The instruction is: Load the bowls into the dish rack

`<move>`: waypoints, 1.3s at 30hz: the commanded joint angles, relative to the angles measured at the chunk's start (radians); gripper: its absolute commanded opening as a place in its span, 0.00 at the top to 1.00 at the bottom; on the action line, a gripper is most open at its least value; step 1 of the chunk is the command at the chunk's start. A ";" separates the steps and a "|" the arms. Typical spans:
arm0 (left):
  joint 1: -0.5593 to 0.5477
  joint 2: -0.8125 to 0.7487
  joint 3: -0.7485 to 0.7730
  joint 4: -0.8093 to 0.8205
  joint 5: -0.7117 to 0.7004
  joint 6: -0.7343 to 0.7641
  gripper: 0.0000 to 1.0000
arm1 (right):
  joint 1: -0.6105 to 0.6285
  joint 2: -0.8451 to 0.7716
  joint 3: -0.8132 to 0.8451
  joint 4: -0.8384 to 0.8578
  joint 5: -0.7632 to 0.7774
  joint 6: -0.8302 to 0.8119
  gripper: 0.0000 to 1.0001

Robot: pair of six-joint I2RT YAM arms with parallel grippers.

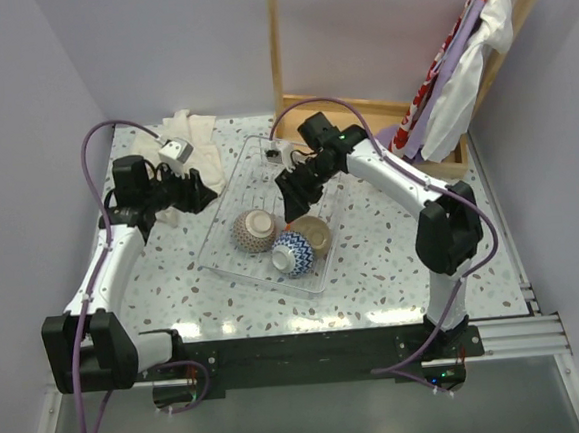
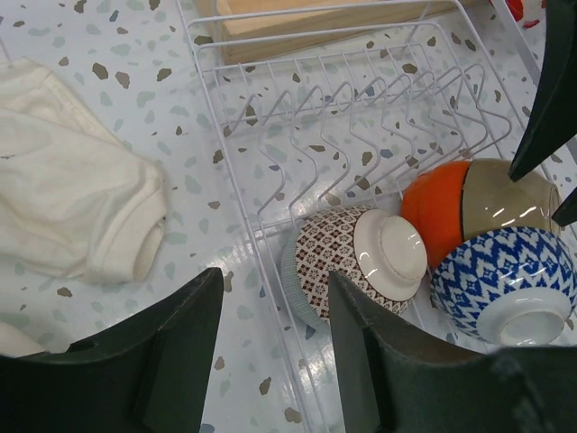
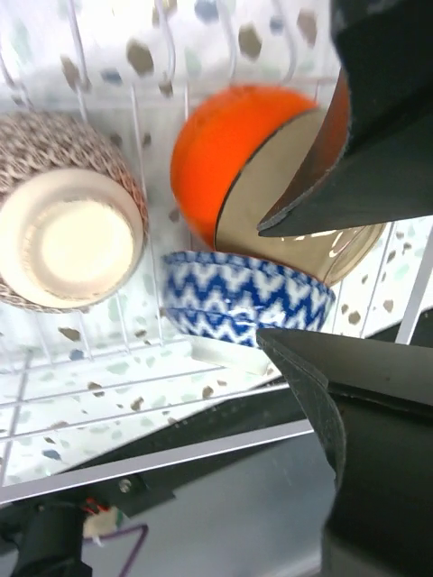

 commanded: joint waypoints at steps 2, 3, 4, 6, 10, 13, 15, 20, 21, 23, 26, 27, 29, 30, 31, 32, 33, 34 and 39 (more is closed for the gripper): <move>-0.002 -0.049 0.007 0.053 0.017 0.006 0.43 | -0.003 -0.107 -0.015 0.060 0.060 -0.085 0.49; -0.002 -0.055 0.009 0.054 0.016 0.006 0.43 | -0.002 -0.127 -0.021 0.054 0.050 -0.105 0.48; -0.002 -0.066 0.009 0.054 0.014 0.006 0.43 | 0.000 -0.141 -0.030 0.052 0.033 -0.154 0.48; -0.002 -0.077 0.010 0.051 0.008 0.006 0.42 | 0.015 -0.185 -0.064 0.047 0.027 -0.219 0.44; -0.001 -0.114 -0.001 0.049 0.005 0.009 0.42 | 0.038 -0.214 -0.062 -0.087 -0.021 -0.426 0.48; 0.007 -0.138 -0.024 0.063 0.005 0.001 0.42 | 0.063 -0.217 -0.067 -0.193 -0.035 -0.516 0.54; 0.013 -0.150 -0.036 0.066 0.009 -0.007 0.42 | 0.092 -0.231 -0.094 -0.209 -0.004 -0.547 0.62; 0.024 -0.184 -0.060 0.063 0.009 -0.010 0.42 | 0.147 -0.280 -0.203 -0.129 0.049 -0.535 0.83; 0.027 -0.190 -0.063 0.063 0.009 -0.013 0.42 | 0.168 -0.282 -0.216 -0.120 0.075 -0.544 0.85; 0.031 -0.196 -0.070 0.060 0.012 -0.017 0.42 | 0.188 -0.271 -0.248 -0.082 0.100 -0.537 0.88; 0.039 -0.207 -0.074 0.048 0.013 -0.016 0.42 | 0.202 -0.250 -0.265 -0.043 0.137 -0.507 0.92; 0.042 -0.213 -0.074 0.042 0.011 -0.013 0.42 | 0.205 -0.237 -0.268 -0.034 0.148 -0.503 0.93; 0.047 -0.219 -0.083 0.034 0.011 -0.011 0.42 | 0.208 -0.225 -0.282 0.000 0.181 -0.500 0.95; 0.050 -0.226 -0.088 0.033 0.011 -0.013 0.42 | 0.212 -0.210 -0.285 0.007 0.192 -0.498 0.96; 0.050 -0.229 -0.096 0.033 0.011 -0.013 0.42 | 0.213 -0.202 -0.288 0.021 0.204 -0.498 0.96; 0.054 -0.232 -0.102 0.031 0.013 -0.017 0.42 | 0.215 -0.193 -0.291 0.032 0.217 -0.494 0.96; 0.059 -0.238 -0.105 0.031 0.014 -0.020 0.42 | 0.213 -0.173 -0.291 0.043 0.224 -0.489 0.97; 0.062 -0.239 -0.111 0.031 0.016 -0.022 0.42 | 0.216 -0.164 -0.289 0.046 0.231 -0.489 0.97; 0.085 -0.259 -0.122 0.019 0.020 -0.025 0.42 | 0.222 -0.121 -0.291 0.079 0.275 -0.475 0.97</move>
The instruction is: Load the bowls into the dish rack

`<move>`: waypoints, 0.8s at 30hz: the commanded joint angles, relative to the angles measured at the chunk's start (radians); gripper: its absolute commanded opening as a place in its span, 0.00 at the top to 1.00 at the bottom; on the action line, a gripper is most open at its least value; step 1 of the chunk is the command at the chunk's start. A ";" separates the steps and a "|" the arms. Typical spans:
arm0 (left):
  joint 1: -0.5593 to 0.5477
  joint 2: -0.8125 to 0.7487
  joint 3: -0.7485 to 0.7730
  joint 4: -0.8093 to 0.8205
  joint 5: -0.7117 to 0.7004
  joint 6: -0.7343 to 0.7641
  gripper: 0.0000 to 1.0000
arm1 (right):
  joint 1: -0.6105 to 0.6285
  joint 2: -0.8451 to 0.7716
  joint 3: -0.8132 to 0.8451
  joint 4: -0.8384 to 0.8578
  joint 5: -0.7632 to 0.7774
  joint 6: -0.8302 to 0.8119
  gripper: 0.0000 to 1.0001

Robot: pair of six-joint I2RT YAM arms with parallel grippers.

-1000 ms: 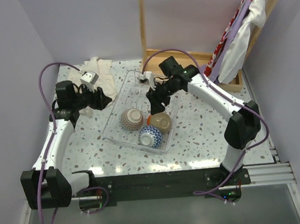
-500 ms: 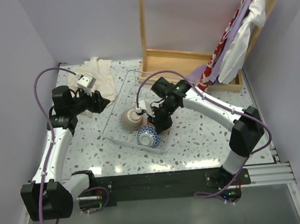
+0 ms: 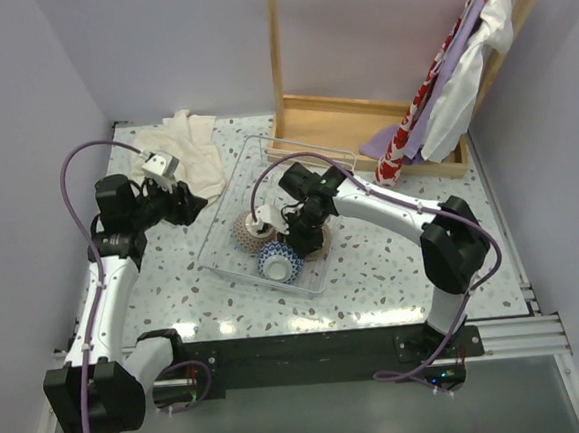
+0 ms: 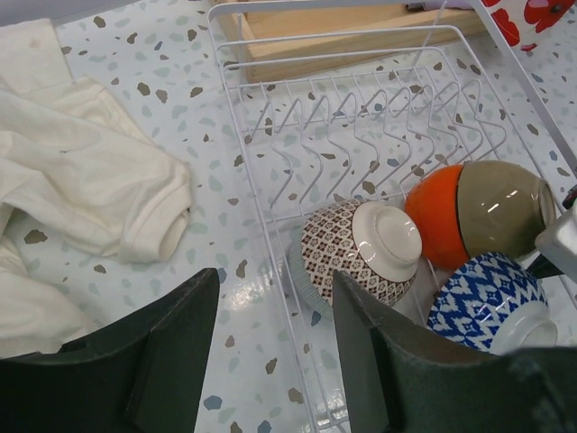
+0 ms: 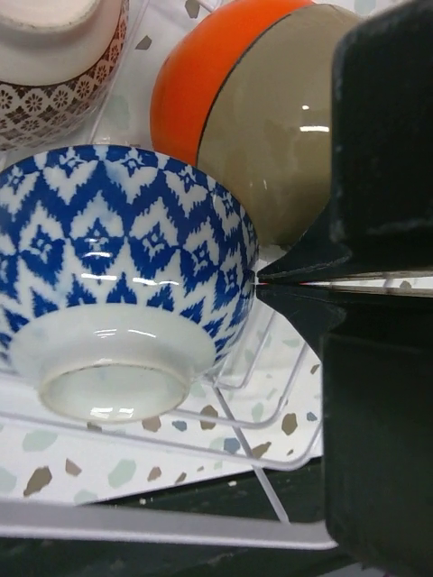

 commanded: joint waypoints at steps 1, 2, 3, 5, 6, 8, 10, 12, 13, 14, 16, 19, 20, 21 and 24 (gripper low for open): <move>0.027 -0.034 -0.014 0.004 0.020 -0.016 0.42 | 0.013 0.022 -0.004 0.068 0.061 0.017 0.97; 0.029 -0.040 -0.015 0.004 0.019 -0.018 0.42 | 0.011 0.026 -0.002 0.070 0.061 0.020 0.97; 0.032 -0.041 -0.021 0.002 0.022 -0.018 0.42 | 0.011 0.029 0.004 0.070 0.061 0.018 0.97; 0.040 -0.049 -0.028 0.005 0.023 -0.021 0.42 | 0.014 0.041 0.010 0.079 0.071 0.028 0.97; 0.043 -0.049 -0.034 0.005 0.026 -0.022 0.42 | 0.016 0.043 0.016 0.082 0.076 0.031 0.97; 0.050 -0.053 -0.038 0.013 0.029 -0.030 0.42 | 0.017 0.055 0.027 0.078 0.088 0.040 0.97; 0.055 -0.052 -0.041 0.016 0.031 -0.033 0.42 | 0.017 0.058 0.036 0.070 0.110 0.041 0.96; 0.057 -0.050 -0.043 0.021 0.031 -0.035 0.42 | 0.019 0.052 0.025 0.081 0.131 0.040 0.96; 0.058 -0.050 -0.043 0.022 0.032 -0.035 0.42 | 0.019 0.049 0.019 0.090 0.134 0.041 0.96; 0.057 -0.050 -0.045 0.028 0.034 -0.038 0.42 | 0.017 0.046 0.010 0.107 0.136 0.044 0.96; 0.060 -0.050 -0.048 0.033 0.037 -0.045 0.42 | 0.020 0.052 0.014 0.111 0.127 0.066 0.96; 0.061 -0.049 -0.046 0.032 0.042 -0.045 0.42 | 0.028 0.077 0.040 0.110 0.117 0.087 0.95; 0.061 -0.047 -0.046 0.032 0.040 -0.044 0.42 | 0.033 0.083 0.040 0.111 0.119 0.086 0.95; 0.061 -0.046 -0.045 0.028 0.040 -0.042 0.42 | 0.045 0.089 0.040 0.115 0.124 0.083 0.95; 0.063 -0.046 -0.046 0.025 0.042 -0.039 0.42 | 0.063 0.120 0.044 0.110 0.144 0.080 0.95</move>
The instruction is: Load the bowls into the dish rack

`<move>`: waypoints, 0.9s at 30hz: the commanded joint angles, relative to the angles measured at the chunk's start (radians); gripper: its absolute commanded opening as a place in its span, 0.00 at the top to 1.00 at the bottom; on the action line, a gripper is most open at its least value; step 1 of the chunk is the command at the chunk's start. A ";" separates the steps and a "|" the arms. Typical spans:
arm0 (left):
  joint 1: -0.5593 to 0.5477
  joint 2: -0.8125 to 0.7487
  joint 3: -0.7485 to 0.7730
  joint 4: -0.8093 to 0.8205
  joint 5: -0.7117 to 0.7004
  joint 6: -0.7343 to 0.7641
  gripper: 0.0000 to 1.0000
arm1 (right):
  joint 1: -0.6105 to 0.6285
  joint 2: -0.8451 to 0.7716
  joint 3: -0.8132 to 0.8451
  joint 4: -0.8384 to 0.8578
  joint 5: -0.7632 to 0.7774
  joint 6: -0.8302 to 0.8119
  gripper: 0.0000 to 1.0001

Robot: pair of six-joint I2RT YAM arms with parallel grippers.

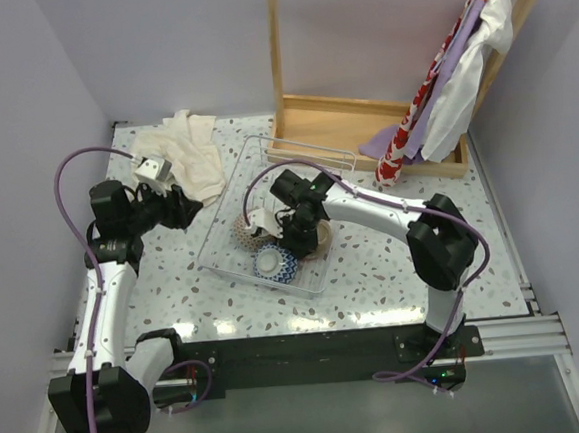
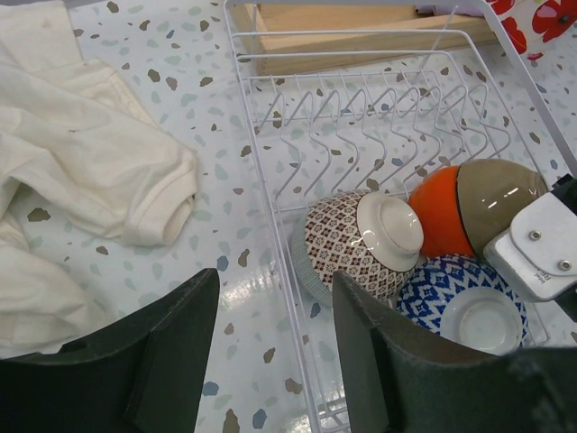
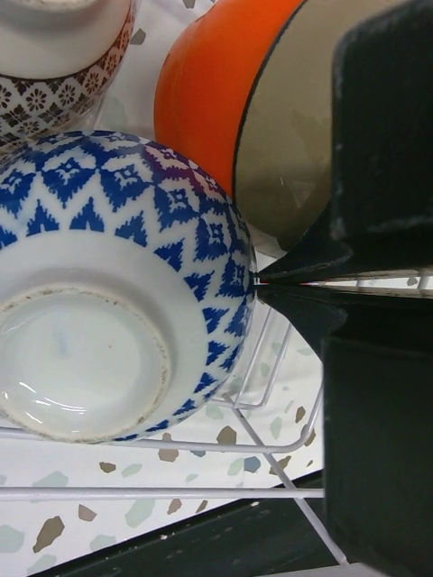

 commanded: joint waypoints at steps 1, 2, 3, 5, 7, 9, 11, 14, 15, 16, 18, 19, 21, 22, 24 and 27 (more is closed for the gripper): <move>0.012 -0.012 -0.014 0.034 0.026 -0.011 0.42 | 0.032 0.053 0.031 0.066 0.058 0.008 0.95; 0.012 -0.010 -0.015 0.034 0.027 -0.011 0.42 | 0.035 0.059 0.028 0.065 0.067 0.009 0.95; 0.012 -0.012 -0.017 0.034 0.027 -0.010 0.42 | 0.041 0.065 0.027 0.063 0.073 0.009 0.95; 0.012 -0.013 -0.020 0.032 0.029 -0.008 0.42 | 0.047 0.065 0.016 0.063 0.095 0.014 0.95; 0.010 -0.015 -0.023 0.032 0.029 -0.005 0.42 | 0.047 0.060 0.010 0.058 0.110 0.015 0.95; 0.012 -0.015 -0.029 0.034 0.033 -0.005 0.42 | 0.047 0.065 0.013 0.043 0.141 0.018 0.95; 0.012 -0.016 -0.031 0.041 0.042 -0.008 0.42 | 0.046 0.060 0.031 -0.014 0.144 0.018 0.96; 0.010 -0.016 -0.027 0.040 0.049 -0.006 0.42 | 0.046 -0.015 0.019 -0.044 0.144 0.002 1.00; 0.012 -0.016 -0.026 0.040 0.050 -0.002 0.42 | 0.047 -0.035 0.016 -0.050 0.147 -0.004 1.00; 0.010 -0.013 -0.023 0.038 0.052 0.000 0.42 | 0.047 -0.071 0.016 -0.061 0.148 -0.012 1.00; 0.012 -0.012 -0.017 0.038 0.052 0.001 0.42 | 0.046 -0.091 0.028 -0.080 0.142 -0.014 0.98; 0.012 -0.012 -0.015 0.041 0.053 0.001 0.42 | 0.047 -0.096 0.040 -0.105 0.136 -0.015 0.94; 0.012 -0.007 -0.012 0.044 0.058 0.000 0.42 | 0.046 -0.099 0.079 -0.139 0.133 -0.006 0.86; 0.012 -0.004 -0.009 0.045 0.059 0.000 0.42 | 0.046 -0.104 0.097 -0.170 0.130 -0.002 0.82; 0.012 -0.001 -0.006 0.046 0.061 0.000 0.42 | 0.047 -0.130 0.096 -0.175 0.133 -0.004 0.70; 0.010 0.003 -0.008 0.055 0.055 -0.005 0.42 | 0.047 -0.161 0.076 -0.137 0.125 -0.005 0.69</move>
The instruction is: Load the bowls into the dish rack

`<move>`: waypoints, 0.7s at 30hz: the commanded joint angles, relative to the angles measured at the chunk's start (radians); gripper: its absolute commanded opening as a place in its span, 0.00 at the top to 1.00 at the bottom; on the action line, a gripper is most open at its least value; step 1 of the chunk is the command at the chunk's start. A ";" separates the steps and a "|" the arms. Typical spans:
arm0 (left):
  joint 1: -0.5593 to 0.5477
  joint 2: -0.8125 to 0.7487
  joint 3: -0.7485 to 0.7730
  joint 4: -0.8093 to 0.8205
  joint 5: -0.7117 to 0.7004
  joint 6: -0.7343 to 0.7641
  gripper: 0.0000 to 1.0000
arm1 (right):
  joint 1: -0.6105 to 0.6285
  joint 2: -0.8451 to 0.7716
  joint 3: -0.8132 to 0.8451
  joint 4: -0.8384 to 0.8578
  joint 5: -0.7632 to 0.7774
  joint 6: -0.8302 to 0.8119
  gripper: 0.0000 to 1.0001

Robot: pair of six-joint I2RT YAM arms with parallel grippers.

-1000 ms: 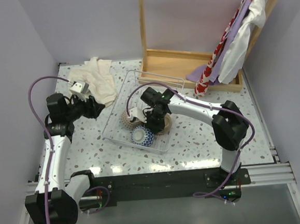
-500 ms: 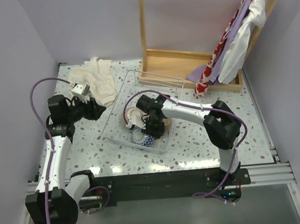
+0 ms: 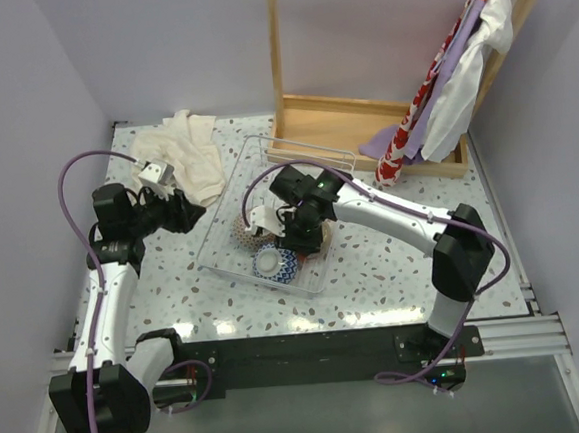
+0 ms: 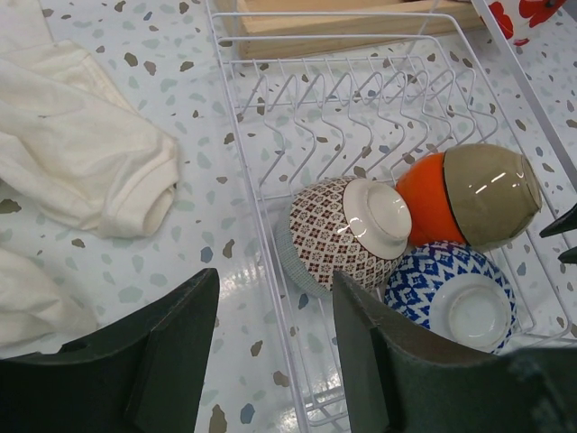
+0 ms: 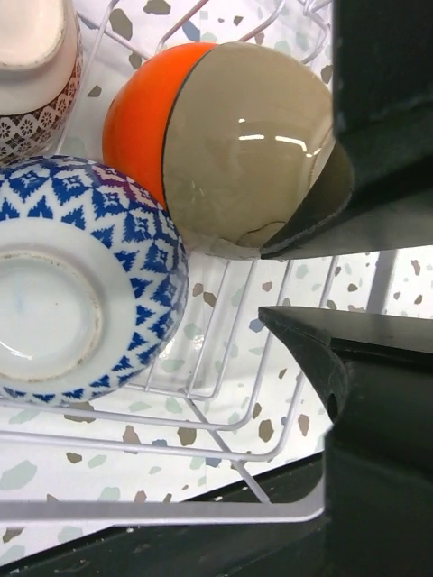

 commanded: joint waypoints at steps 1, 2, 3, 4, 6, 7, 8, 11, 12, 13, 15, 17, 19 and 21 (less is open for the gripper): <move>0.009 0.004 0.023 0.062 0.018 -0.008 0.42 | 0.000 -0.056 0.013 0.002 -0.001 -0.004 0.74; 0.009 0.005 0.021 0.065 0.017 -0.011 0.42 | 0.000 -0.044 0.019 0.004 -0.003 -0.004 0.80; 0.009 0.008 0.021 0.068 0.017 -0.019 0.42 | 0.000 -0.012 0.027 0.003 -0.003 0.005 0.87; 0.009 0.010 0.021 0.074 0.017 -0.022 0.42 | 0.001 0.002 0.040 0.009 -0.004 0.008 0.90; 0.009 0.010 0.020 0.077 0.017 -0.030 0.42 | 0.001 0.025 0.045 0.032 -0.007 0.007 0.94; 0.009 0.012 0.020 0.073 0.015 -0.028 0.42 | 0.000 0.043 0.045 0.057 -0.009 0.002 0.95; 0.009 0.012 0.023 0.068 0.014 -0.028 0.42 | 0.000 0.053 0.048 0.065 -0.009 -0.002 0.95; 0.009 0.012 0.025 0.044 0.006 -0.010 0.42 | 0.001 0.097 0.053 0.090 -0.021 -0.010 0.96; 0.009 0.008 0.023 0.041 0.004 -0.007 0.42 | 0.000 0.111 0.053 0.093 -0.032 -0.008 0.96; 0.009 0.010 0.018 0.039 0.001 -0.007 0.42 | 0.000 0.129 0.054 0.108 -0.037 -0.005 0.96; 0.009 0.005 0.015 0.039 -0.002 -0.007 0.42 | 0.000 0.154 0.057 0.116 -0.046 0.001 0.96; 0.009 0.005 0.009 0.036 -0.005 -0.002 0.42 | 0.001 0.183 0.062 0.111 -0.047 0.002 0.96; 0.010 0.005 0.005 0.031 -0.006 -0.001 0.42 | 0.000 0.189 0.051 0.125 -0.047 0.002 0.96; 0.010 0.005 0.003 0.033 -0.008 0.001 0.42 | 0.000 0.188 0.042 0.133 -0.050 0.005 0.96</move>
